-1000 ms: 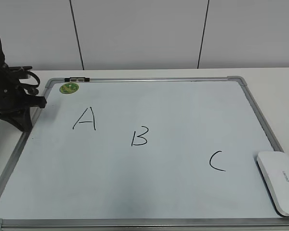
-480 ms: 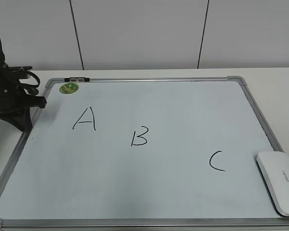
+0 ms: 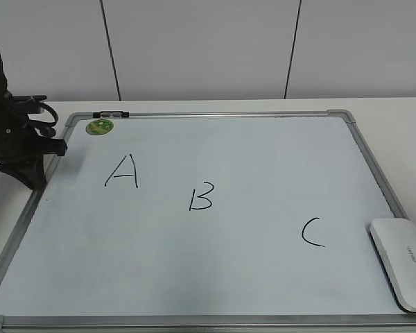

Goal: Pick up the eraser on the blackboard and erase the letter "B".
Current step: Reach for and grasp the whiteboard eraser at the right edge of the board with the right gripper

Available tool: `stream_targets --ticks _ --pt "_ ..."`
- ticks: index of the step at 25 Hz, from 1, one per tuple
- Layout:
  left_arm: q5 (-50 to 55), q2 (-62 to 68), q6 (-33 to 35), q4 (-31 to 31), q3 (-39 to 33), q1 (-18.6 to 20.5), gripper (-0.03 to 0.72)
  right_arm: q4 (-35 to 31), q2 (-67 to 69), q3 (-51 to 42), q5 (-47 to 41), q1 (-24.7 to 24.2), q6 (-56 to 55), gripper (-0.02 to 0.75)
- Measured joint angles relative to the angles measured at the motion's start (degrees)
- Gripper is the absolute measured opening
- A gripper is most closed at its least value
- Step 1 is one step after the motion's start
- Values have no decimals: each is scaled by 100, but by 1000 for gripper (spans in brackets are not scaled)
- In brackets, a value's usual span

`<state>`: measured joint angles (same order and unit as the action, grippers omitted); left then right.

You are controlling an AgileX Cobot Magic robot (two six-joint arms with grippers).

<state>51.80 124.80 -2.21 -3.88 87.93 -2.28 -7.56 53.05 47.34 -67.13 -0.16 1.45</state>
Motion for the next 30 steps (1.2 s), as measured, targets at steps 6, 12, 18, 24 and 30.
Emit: stream_targets --ticks 6,12,18,24,30 --pt "0 0 0 0 0 0 44 -167 1160 271 0 0 435 628" --pt "0 0 0 0 0 0 45 -180 2091 271 216 0 532 678" --pt "0 0 0 0 0 0 45 -219 2626 279 635 0 545 678" --pt "0 0 0 10 0 0 45 -193 3063 292 972 396 358 677" --pt "0 0 0 10 0 0 45 559 3550 318 1104 828 -665 674"
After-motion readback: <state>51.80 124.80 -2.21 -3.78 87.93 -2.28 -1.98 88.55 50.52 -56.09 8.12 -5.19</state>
